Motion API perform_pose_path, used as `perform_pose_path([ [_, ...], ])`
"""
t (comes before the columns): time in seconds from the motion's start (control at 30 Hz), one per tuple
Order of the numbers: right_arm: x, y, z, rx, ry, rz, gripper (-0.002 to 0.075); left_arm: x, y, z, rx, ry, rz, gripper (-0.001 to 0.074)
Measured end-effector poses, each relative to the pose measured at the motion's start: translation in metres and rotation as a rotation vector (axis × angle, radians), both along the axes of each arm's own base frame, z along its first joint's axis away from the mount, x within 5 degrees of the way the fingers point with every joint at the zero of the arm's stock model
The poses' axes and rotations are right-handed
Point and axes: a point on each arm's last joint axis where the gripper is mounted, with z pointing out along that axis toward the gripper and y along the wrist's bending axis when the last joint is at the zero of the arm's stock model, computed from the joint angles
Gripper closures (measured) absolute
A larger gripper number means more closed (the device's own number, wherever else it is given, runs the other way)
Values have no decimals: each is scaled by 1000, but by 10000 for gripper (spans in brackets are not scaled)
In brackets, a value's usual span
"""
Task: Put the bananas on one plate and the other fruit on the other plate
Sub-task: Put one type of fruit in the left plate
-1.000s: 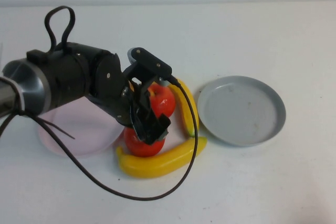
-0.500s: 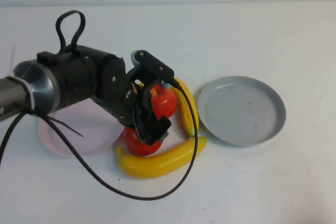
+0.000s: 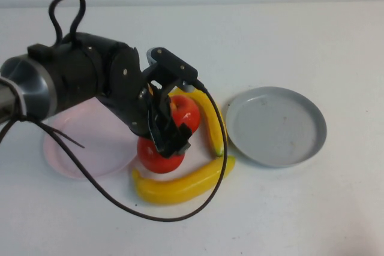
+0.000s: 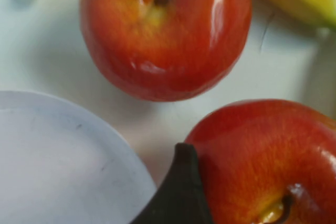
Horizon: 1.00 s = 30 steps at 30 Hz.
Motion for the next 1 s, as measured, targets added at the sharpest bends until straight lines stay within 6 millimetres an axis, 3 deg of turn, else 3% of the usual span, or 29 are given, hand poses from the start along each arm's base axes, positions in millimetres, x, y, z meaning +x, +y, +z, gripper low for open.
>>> perform_pose_path([
  [0.17,0,0,0,0,0,0,742,-2,3,40,-19,-13,49,155],
  [0.3,0,0,0,0,0,0,741,4,20,52,24,-9,140,155],
  [0.47,0,0,0,0,0,0,742,27,68,46,58,23,317,155],
  [0.63,0,0,0,0,0,0,742,51,111,26,61,88,466,155],
  [0.87,0,0,0,0,0,0,742,62,115,5,72,115,457,154],
  [1.0,0,0,0,0,0,0,742,64,115,5,75,86,433,87],
])
